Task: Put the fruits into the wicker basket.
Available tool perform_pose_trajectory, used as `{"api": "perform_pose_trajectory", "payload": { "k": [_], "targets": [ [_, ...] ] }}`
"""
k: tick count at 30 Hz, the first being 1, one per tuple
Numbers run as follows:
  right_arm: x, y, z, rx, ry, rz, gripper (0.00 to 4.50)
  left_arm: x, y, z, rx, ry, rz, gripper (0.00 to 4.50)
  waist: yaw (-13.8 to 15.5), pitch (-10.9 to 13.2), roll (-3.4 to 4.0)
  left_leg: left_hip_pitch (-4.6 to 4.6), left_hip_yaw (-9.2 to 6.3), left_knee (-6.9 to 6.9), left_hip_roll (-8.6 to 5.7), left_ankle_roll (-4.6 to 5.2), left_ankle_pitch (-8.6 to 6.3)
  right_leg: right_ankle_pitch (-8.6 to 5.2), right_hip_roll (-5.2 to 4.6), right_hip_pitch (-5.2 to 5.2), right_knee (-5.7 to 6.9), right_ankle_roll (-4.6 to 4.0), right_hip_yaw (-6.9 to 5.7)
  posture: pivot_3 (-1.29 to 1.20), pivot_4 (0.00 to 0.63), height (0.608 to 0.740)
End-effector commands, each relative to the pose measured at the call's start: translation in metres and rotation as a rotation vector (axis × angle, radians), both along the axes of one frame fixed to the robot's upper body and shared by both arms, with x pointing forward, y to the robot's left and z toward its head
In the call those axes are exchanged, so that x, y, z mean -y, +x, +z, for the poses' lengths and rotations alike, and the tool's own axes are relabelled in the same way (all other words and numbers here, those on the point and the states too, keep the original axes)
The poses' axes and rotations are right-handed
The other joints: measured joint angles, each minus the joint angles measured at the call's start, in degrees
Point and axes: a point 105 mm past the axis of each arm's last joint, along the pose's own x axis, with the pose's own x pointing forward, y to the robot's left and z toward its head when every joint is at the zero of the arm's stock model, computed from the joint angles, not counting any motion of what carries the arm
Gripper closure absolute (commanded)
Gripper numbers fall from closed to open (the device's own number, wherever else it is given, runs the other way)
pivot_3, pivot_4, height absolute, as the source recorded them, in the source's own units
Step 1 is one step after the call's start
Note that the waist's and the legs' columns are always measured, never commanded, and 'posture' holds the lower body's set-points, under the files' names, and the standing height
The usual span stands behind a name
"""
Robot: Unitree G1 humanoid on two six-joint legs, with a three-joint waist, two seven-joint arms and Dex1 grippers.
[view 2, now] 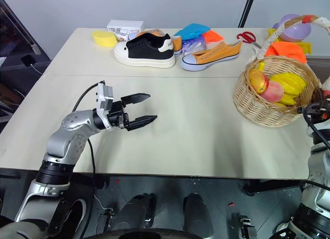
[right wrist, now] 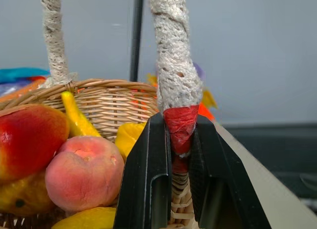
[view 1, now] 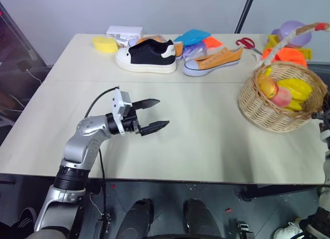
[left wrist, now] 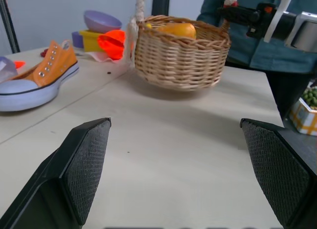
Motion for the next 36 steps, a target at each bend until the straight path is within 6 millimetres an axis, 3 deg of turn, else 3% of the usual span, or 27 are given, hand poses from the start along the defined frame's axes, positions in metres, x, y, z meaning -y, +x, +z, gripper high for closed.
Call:
{"api": "perform_pose_trajectory", "payload": {
  "k": [1, 5, 8, 13, 15, 21, 27, 29, 31, 33, 36],
  "targets": [
    [-0.004, -0.001, 0.012, 0.061, -0.048, -0.009, 4.48, -0.001, -0.004, 0.008, 0.045, -0.008, 0.005, 0.00, 0.0, 0.0, 0.02, 0.00, 0.00, 0.00, 0.00, 0.00, 0.00, 0.00, 0.00, 0.00, 0.00, 0.00, 0.01, 0.00, 0.150, 0.740],
    [-0.001, 0.003, 0.001, 0.030, -0.043, -0.009, 4.48, -0.003, -0.007, 0.006, 0.040, -0.008, 0.022, 0.00, 0.1, 0.0, 0.03, 0.00, 0.00, 0.00, 0.00, 0.00, 0.00, 0.00, 0.00, 0.00, 0.00, 0.00, 0.01, 0.00, 0.150, 0.740],
    [-0.002, 0.005, -0.003, 0.014, -0.052, 0.005, 3.18, -0.005, -0.008, 0.005, 0.042, -0.010, 0.039, 0.00, 0.2, 0.0, 0.04, 0.00, 0.00, 0.02, 0.00, 0.00, 0.00, 0.00, 0.00, 0.01, 0.00, 0.00, 0.01, 0.00, 0.150, 0.740],
    [-0.002, 0.005, -0.002, 0.013, -0.066, 0.004, 0.63, -0.006, -0.008, 0.004, 0.038, -0.014, 0.047, 0.00, 0.2, 0.0, 0.04, 0.00, -0.01, 0.03, -0.01, 0.00, 0.00, 0.00, 0.00, 0.02, 0.00, 0.00, 0.01, 0.00, 0.150, 0.740],
    [-0.003, 0.001, 0.000, 0.016, -0.073, -0.001, 0.05, -0.006, -0.007, 0.004, 0.037, -0.016, 0.049, 0.00, 0.2, 0.0, 0.05, 0.01, -0.01, 0.02, 0.00, 0.00, 0.00, 0.00, 0.00, 0.02, 0.00, 0.00, 0.01, 0.00, 0.150, 0.740],
    [-0.024, -0.028, -0.002, 0.020, -0.073, 0.016, 0.05, -0.014, -0.004, 0.000, 0.036, -0.009, 0.087, 0.00, 0.3, 0.0, 0.06, 0.00, -0.04, 0.02, -0.01, 0.00, 0.00, -0.01, 0.00, 0.03, -0.01, 0.01, 0.01, 0.00, 0.150, 0.740],
    [-0.065, -0.051, -0.004, 0.086, -0.039, 0.057, 0.05, -0.031, 0.001, 0.000, 0.054, -0.001, 0.167, 0.00, 0.1, -0.1, 0.14, 0.06, -0.03, 0.02, 0.02, 0.00, 0.00, 0.00, 0.01, 0.05, 0.01, 0.01, 0.05, 0.00, 0.150, 0.740],
    [-0.081, -0.045, -0.005, 0.093, -0.041, 0.115, 0.05, -0.037, 0.003, -0.001, 0.055, -0.007, 0.208, 0.00, 0.0, -0.1, 0.16, 0.15, -0.03, -0.01, 0.04, 0.00, 0.00, -0.01, 0.02, 0.11, 0.01, 0.00, 0.04, 0.00, 0.150, 0.740],
    [-0.118, -0.023, -0.013, 0.038, -0.102, 0.325, 0.05, -0.049, 0.009, -0.004, 0.055, 0.002, 0.304, 0.00, -0.3, -0.1, 0.17, 0.23, -0.01, -0.02, 0.04, 0.00, -0.01, -0.01, 0.02, 0.21, 0.00, 0.00, 0.05, 0.00, 0.150, 0.740],
    [-0.140, -0.011, -0.017, 0.017, -0.116, 0.466, 0.05, -0.057, 0.014, -0.005, 0.057, 0.007, 0.374, 0.00, -0.2, -0.1, 0.17, 0.52, 0.09, -0.09, 0.04, 0.03, -0.02, -0.01, 0.02, 0.42, -0.02, 0.00, 0.10, 0.00, 0.150, 0.740],
    [-0.186, 0.013, -0.029, -0.062, -0.196, 0.777, 0.05, -0.097, 0.031, -0.006, 0.069, -0.004, 0.645, 0.00, 0.0, -0.1, 0.16, 0.78, 0.05, -0.16, 0.11, 0.04, -0.03, -0.02, 0.07, 0.71, -0.12, -0.01, 0.06, 0.00, 0.150, 0.740]
  ]
}}
